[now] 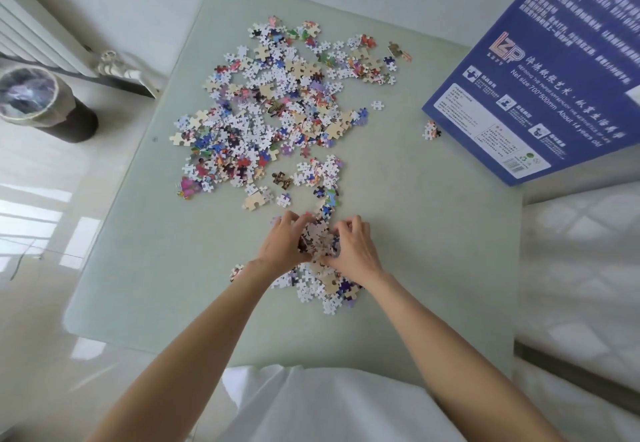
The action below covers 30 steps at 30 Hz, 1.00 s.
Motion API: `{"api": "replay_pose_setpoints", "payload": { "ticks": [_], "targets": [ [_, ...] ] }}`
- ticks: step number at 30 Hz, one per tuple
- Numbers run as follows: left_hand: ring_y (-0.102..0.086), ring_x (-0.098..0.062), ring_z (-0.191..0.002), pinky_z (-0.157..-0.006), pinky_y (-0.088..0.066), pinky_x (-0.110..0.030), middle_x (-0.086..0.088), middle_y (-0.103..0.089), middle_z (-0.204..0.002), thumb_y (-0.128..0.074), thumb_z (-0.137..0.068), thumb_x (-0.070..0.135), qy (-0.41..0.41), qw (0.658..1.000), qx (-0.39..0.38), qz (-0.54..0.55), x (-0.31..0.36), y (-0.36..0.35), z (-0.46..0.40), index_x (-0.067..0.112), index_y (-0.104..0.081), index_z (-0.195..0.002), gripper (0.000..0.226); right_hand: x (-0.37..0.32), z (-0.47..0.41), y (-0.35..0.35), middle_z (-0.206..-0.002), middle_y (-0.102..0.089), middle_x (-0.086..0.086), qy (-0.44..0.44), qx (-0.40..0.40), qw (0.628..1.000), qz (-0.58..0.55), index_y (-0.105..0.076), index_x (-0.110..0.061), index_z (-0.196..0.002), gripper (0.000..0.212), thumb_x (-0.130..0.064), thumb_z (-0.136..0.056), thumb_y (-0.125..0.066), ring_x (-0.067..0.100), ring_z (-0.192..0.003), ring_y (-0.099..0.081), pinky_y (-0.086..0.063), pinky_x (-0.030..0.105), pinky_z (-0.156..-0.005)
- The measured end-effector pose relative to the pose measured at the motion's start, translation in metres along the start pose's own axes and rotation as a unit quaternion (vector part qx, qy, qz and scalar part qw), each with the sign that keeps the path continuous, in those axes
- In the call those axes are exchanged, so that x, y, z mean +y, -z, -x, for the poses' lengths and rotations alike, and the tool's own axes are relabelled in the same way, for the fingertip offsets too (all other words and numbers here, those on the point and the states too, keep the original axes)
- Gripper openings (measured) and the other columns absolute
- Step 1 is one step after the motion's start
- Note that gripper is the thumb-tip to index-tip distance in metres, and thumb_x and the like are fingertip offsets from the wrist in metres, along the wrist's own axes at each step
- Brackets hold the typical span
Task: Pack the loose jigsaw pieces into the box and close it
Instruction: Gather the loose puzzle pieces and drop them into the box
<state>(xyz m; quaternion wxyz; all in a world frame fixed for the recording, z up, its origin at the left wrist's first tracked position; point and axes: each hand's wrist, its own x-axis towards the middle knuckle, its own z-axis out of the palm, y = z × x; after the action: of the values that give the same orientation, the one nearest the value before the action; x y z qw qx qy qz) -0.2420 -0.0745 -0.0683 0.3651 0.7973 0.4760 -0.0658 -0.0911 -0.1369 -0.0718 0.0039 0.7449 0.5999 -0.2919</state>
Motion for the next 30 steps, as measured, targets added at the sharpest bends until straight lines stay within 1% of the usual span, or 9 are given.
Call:
{"api": "replay_pose_setpoints", "payload": {
  "ticks": [4,6,9,12,14,19,22,24,30],
  "targets": [
    [-0.054,-0.023,-0.105,-0.088,-0.04,-0.027,-0.008,-0.052,-0.12,-0.075,-0.075,0.023,-0.006,1.0,0.013,0.02,-0.004,0.002,0.001,0.019,-0.048,-0.13,0.061,-0.007,0.004,0.0,-0.119,-0.044,0.006,0.013,0.014,0.999,0.026,-0.046,-0.011,-0.116,0.061,-0.047,-0.074,-0.071,0.024,-0.108,-0.042,-0.045,0.033,-0.087],
    [-0.056,-0.023,-0.1,-0.08,-0.038,-0.023,-0.006,-0.059,-0.111,-0.072,-0.078,0.022,-0.013,0.999,0.024,0.023,-0.007,0.004,0.0,0.02,-0.054,-0.123,0.049,-0.011,0.005,-0.001,-0.121,-0.047,0.006,0.019,0.02,1.0,0.012,-0.042,-0.01,-0.12,0.061,-0.043,-0.077,-0.07,0.023,-0.108,-0.043,-0.043,0.029,-0.087],
    [-0.059,-0.022,-0.094,-0.078,-0.039,-0.024,-0.005,-0.065,-0.104,-0.07,-0.08,0.022,-0.011,0.999,0.043,0.03,-0.009,0.007,0.0,0.02,-0.058,-0.121,0.042,-0.018,0.007,0.0,-0.13,-0.043,0.009,0.016,0.004,1.0,0.01,-0.031,-0.012,-0.136,0.077,-0.044,-0.078,-0.069,0.026,-0.115,-0.041,-0.041,0.033,-0.092],
    [-0.062,-0.022,-0.092,-0.079,-0.044,-0.027,-0.005,-0.068,-0.102,-0.071,-0.079,0.021,0.006,0.997,0.054,0.046,-0.014,0.01,0.001,0.018,-0.062,-0.116,0.038,-0.023,0.008,-0.004,-0.128,-0.041,0.011,0.0,-0.014,0.999,0.051,-0.031,-0.012,-0.136,0.086,-0.053,-0.071,-0.072,0.027,-0.114,-0.04,-0.042,0.036,-0.093],
    [-0.064,-0.021,-0.092,-0.08,-0.047,-0.028,-0.004,-0.069,-0.103,-0.072,-0.079,0.023,0.017,0.996,0.058,0.059,-0.019,0.012,0.003,0.018,-0.063,-0.112,0.035,-0.027,0.009,-0.008,-0.124,-0.043,0.011,-0.014,-0.016,0.999,0.045,-0.035,-0.012,-0.13,0.082,-0.051,-0.07,-0.074,0.025,-0.11,-0.042,-0.043,0.035,-0.091],
    [-0.066,-0.021,-0.087,-0.081,-0.05,-0.029,-0.003,-0.07,-0.101,-0.072,-0.079,0.024,0.034,0.994,0.063,0.084,-0.031,0.017,0.011,0.017,-0.064,-0.11,0.033,-0.032,0.009,-0.011,-0.115,-0.051,0.008,-0.021,-0.024,0.999,-0.006,-0.043,-0.011,-0.117,0.06,-0.039,-0.075,-0.074,0.023,-0.104,-0.047,-0.041,0.031,-0.085],
    [-0.065,-0.021,-0.083,-0.076,-0.048,-0.027,-0.004,-0.071,-0.099,-0.071,-0.08,0.024,0.04,0.993,0.069,0.089,-0.036,0.018,0.015,0.016,-0.065,-0.108,0.029,-0.033,0.011,-0.012,-0.116,-0.049,0.006,-0.013,-0.016,1.0,-0.003,-0.045,-0.011,-0.118,0.057,-0.039,-0.077,-0.072,0.021,-0.104,-0.044,-0.039,0.029,-0.087],
    [-0.065,-0.023,-0.085,-0.076,-0.046,-0.026,-0.006,-0.07,-0.1,-0.07,-0.081,0.022,0.047,0.992,0.077,0.093,-0.036,0.019,0.018,0.014,-0.064,-0.111,0.031,-0.032,0.012,-0.012,-0.116,-0.05,0.005,-0.008,-0.009,1.0,0.005,-0.045,-0.011,-0.117,0.057,-0.041,-0.076,-0.072,0.021,-0.103,-0.043,-0.038,0.029,-0.086],
    [-0.065,-0.024,-0.083,-0.071,-0.046,-0.026,-0.006,-0.071,-0.097,-0.07,-0.081,0.021,0.054,0.987,0.103,0.113,-0.037,0.018,0.024,0.014,-0.065,-0.111,0.031,-0.03,0.013,-0.007,-0.103,-0.059,0.005,-0.005,-0.021,0.999,-0.037,-0.046,-0.01,-0.109,0.049,-0.037,-0.078,-0.073,0.023,-0.097,-0.051,-0.036,0.029,-0.068]
  ]
}}
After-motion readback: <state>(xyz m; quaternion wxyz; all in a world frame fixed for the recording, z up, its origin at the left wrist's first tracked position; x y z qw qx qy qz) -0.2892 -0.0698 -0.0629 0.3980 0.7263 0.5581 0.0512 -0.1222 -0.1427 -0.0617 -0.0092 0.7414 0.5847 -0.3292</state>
